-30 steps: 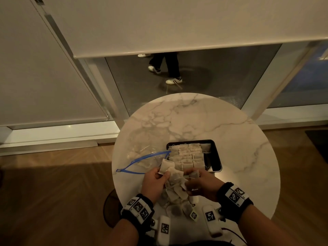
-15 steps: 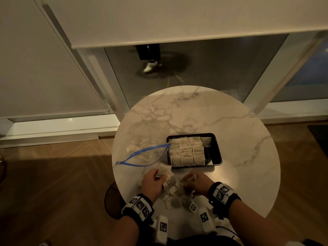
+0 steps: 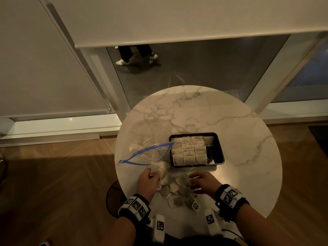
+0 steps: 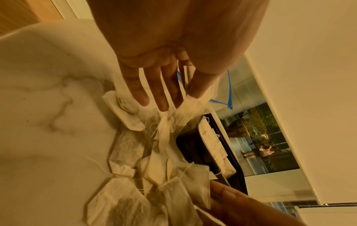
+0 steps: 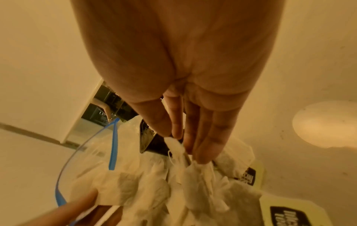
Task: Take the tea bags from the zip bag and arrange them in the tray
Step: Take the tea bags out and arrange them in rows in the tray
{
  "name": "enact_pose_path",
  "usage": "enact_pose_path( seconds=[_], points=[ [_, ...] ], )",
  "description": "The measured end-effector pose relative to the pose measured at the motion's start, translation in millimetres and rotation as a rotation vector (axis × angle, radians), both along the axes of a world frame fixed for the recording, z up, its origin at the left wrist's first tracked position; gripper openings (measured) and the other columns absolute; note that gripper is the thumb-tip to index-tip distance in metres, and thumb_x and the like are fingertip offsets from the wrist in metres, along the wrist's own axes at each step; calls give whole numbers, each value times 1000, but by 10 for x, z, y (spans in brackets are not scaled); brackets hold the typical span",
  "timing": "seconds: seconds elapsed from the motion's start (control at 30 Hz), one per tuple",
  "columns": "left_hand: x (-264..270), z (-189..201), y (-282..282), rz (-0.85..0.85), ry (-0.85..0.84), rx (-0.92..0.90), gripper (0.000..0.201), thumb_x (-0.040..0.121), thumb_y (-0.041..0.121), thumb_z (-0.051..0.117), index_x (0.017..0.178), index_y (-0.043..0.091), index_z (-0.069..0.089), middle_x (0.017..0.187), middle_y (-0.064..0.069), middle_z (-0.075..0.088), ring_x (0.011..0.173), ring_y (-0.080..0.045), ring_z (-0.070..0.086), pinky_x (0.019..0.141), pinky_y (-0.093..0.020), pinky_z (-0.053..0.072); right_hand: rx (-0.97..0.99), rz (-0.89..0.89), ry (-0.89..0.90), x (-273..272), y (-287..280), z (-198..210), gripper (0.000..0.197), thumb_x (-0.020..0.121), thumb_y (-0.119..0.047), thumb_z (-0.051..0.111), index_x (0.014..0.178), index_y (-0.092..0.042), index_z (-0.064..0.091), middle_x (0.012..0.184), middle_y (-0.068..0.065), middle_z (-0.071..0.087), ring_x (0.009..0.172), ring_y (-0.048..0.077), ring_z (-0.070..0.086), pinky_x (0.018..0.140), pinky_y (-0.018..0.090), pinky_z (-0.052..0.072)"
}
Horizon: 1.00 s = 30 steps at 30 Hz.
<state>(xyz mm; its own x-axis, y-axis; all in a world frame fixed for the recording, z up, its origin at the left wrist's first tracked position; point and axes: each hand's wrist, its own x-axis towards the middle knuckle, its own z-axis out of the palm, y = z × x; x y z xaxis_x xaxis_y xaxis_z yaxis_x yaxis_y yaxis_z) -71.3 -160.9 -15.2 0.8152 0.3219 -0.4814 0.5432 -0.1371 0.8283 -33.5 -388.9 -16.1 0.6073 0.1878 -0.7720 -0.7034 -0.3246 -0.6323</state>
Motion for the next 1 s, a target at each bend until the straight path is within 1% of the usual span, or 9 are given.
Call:
enact_pose_path(
  seconds=[0.1,0.17,0.27,0.37,0.5,0.67,0.77,0.87,1.0],
  points=[
    [-19,29,37,21,-2,36,8,95,17,63,89,19,67,93,-9,72,88,-22,67,82,-37,54,-132,117,-42,-3,54,-63,14,89,-17,68,101,-17,63,99,9,68,87,22,67,69,30,59],
    [-33,21,66,24,9,54,9,95,18,63,87,20,67,91,-5,72,88,-20,66,79,-32,53,-189,141,-78,-15,100,-89,12,86,-21,72,93,-20,62,96,8,69,84,22,68,62,27,58],
    [-54,4,88,31,27,41,9,95,20,61,89,19,68,91,-4,72,90,-21,67,84,-39,55,-296,158,-132,-22,133,-115,9,87,-26,71,88,-24,62,92,4,69,78,16,67,54,23,51],
    [-58,4,112,65,18,22,17,99,21,57,91,11,68,92,-8,71,91,-26,67,84,-41,55,-344,117,-196,-16,126,-136,7,92,-23,62,85,-24,65,90,4,70,80,16,67,57,20,46],
    [-56,42,160,98,-2,-25,22,101,22,54,92,8,68,93,-10,72,89,-24,68,82,-41,56,-233,56,-246,-28,81,-45,9,93,-19,62,86,-19,67,79,2,67,68,12,62,51,17,44],
    [-45,99,160,88,-9,-64,21,102,22,54,95,10,70,90,-9,73,85,-23,70,71,-32,56,-32,-122,-193,-23,-35,-10,9,86,-10,70,94,-8,70,83,10,68,72,19,62,59,28,47],
    [-26,117,134,89,-6,-83,18,101,20,55,96,11,69,91,-11,73,84,-25,69,75,-35,57,98,-183,-132,-39,-69,20,15,87,-6,68,101,-7,69,87,14,69,75,21,62,61,30,47],
    [-5,123,133,96,-15,-82,16,99,13,57,93,5,70,86,-15,73,75,-21,67,67,-26,57,261,-244,-62,-39,-102,73,18,90,-2,63,106,-6,68,89,13,68,78,22,62,62,30,48],
    [30,134,163,126,-11,-120,14,98,7,58,90,3,69,84,-15,71,72,-21,66,68,-29,57,361,-366,-47,65,-200,203,10,91,-1,59,97,-5,65,81,12,63,73,23,61,61,32,46]
  ],
)
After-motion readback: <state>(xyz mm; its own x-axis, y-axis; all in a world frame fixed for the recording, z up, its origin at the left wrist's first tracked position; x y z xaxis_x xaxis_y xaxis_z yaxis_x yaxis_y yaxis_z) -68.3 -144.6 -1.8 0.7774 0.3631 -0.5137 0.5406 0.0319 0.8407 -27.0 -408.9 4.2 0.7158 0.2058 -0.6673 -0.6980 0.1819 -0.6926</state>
